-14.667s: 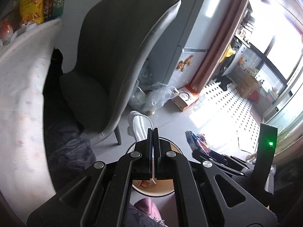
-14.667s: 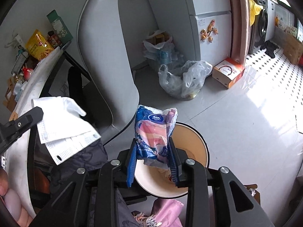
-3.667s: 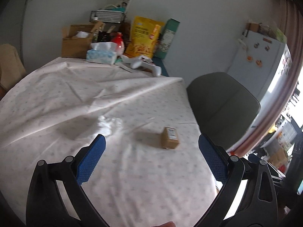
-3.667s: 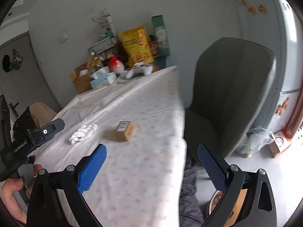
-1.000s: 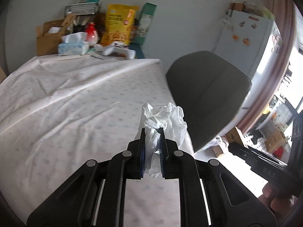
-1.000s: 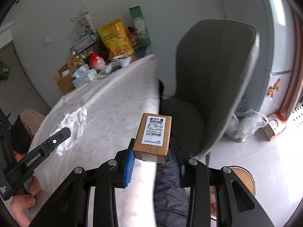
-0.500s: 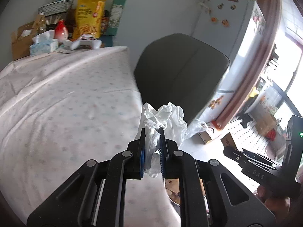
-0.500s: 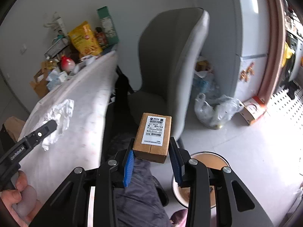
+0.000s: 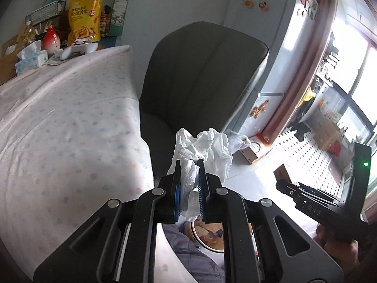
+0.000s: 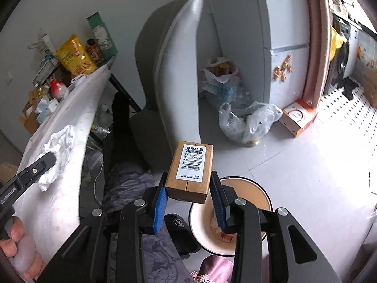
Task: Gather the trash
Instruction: 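Carry the box and crumpled plastic in both tools over the cream bucket, then open the right tool dropping the box while the left tool releases the plastic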
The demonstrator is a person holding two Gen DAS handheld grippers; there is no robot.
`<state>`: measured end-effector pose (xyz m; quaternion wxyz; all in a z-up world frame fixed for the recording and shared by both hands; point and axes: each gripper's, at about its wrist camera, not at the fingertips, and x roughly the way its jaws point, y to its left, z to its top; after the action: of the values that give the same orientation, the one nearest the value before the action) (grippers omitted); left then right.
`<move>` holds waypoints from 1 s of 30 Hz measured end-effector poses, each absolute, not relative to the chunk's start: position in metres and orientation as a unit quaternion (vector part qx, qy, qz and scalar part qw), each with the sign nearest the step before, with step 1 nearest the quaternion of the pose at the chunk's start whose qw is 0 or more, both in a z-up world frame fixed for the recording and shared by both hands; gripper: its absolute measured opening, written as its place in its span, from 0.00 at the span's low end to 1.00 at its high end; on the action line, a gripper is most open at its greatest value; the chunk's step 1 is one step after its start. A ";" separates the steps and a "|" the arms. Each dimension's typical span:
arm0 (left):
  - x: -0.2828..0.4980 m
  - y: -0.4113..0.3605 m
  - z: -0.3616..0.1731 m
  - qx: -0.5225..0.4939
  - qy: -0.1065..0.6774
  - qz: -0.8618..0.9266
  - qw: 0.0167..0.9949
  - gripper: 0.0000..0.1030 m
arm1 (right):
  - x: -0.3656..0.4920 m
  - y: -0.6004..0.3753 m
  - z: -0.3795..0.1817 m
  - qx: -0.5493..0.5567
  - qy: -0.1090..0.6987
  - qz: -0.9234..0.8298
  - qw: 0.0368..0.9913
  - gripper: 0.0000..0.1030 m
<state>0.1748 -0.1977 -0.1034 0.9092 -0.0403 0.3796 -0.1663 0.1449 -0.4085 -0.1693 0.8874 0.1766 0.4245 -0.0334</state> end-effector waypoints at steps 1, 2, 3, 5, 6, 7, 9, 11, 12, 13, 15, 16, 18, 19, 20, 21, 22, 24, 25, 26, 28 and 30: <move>0.175 -0.199 -0.105 -0.038 0.382 -0.166 0.908 0.12 | 0.146 -0.412 -0.175 0.183 0.425 -0.038 0.886 0.36; 0.175 -0.200 -0.106 -0.037 0.384 -0.166 0.908 0.12 | 0.146 -0.416 -0.180 0.189 0.425 -0.043 0.884 0.36; 0.175 -0.201 -0.107 -0.037 0.386 -0.166 0.907 0.12 | 0.146 -0.418 -0.183 0.194 0.426 -0.046 0.883 0.46; 0.175 -0.203 -0.108 -0.036 0.389 -0.166 0.906 0.12 | 0.145 -0.423 -0.187 0.201 0.425 -0.053 0.881 0.54; 0.176 -0.204 -0.109 -0.036 0.390 -0.167 0.905 0.12 | 0.144 -0.425 -0.187 0.200 0.422 -0.058 0.882 0.56; 0.176 -0.206 -0.109 -0.035 0.392 -0.168 0.904 0.12 | 0.143 -0.427 -0.186 0.200 0.420 -0.060 0.883 0.59; 0.178 -0.211 -0.111 -0.034 0.396 -0.175 0.901 0.12 | 0.140 -0.430 -0.185 0.203 0.417 -0.064 0.883 0.62; 0.181 -0.217 -0.112 -0.030 0.399 -0.183 0.898 0.12 | 0.136 -0.437 -0.183 0.208 0.413 -0.068 0.884 0.67; 0.183 -0.221 -0.113 -0.028 0.402 -0.188 0.896 0.12 | 0.134 -0.441 -0.183 0.211 0.411 -0.071 0.884 0.68; 0.185 -0.226 -0.113 -0.025 0.405 -0.192 0.894 0.12 | 0.131 -0.446 -0.183 0.213 0.409 -0.075 0.884 0.68; 0.186 -0.237 -0.114 -0.018 0.408 -0.200 0.891 0.12 | 0.126 -0.457 -0.183 0.221 0.406 -0.081 0.883 0.68; 0.187 -0.245 -0.116 -0.014 0.411 -0.207 0.888 0.12 | 0.123 -0.464 -0.184 0.225 0.405 -0.085 0.882 0.68; 0.188 -0.260 -0.120 -0.008 0.420 -0.222 0.880 0.12 | 0.118 -0.475 -0.184 0.231 0.401 -0.092 0.881 0.68; 0.188 -0.269 -0.123 -0.004 0.425 -0.230 0.876 0.12 | 0.116 -0.481 -0.184 0.234 0.400 -0.097 0.881 0.69; 0.188 -0.276 -0.125 0.001 0.427 -0.235 0.873 0.12 | 0.113 -0.488 -0.184 0.238 0.397 -0.102 0.880 0.69; 0.188 -0.286 -0.128 0.008 0.431 -0.244 0.869 0.12 | 0.110 -0.494 -0.184 0.241 0.395 -0.108 0.880 0.69; 0.187 -0.293 -0.130 0.012 0.433 -0.250 0.866 0.12 | 0.106 -0.500 -0.184 0.245 0.393 -0.114 0.879 0.69; 0.186 -0.309 -0.133 0.019 0.439 -0.264 0.859 0.12 | 0.100 -0.511 -0.184 0.250 0.390 -0.123 0.878 0.69; 0.186 -0.319 -0.134 0.021 0.442 -0.274 0.854 0.13 | 0.096 -0.517 -0.184 0.252 0.388 -0.129 0.877 0.69; 0.186 -0.324 -0.135 0.022 0.444 -0.280 0.851 0.13 | 0.093 -0.521 -0.184 0.254 0.387 -0.133 0.877 0.69; 0.187 -0.335 -0.137 0.020 0.452 -0.298 0.841 0.20 | 0.087 -0.531 -0.185 0.260 0.384 -0.144 0.874 0.71; 0.188 -0.342 -0.138 0.014 0.455 -0.307 0.836 0.59 | 0.082 -0.538 -0.186 0.265 0.382 -0.152 0.872 0.73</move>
<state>0.1883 -0.3418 -0.1379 0.8360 0.0138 0.4547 -0.3069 0.0824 -0.5375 -0.1859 0.8720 0.2653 0.3823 -0.1518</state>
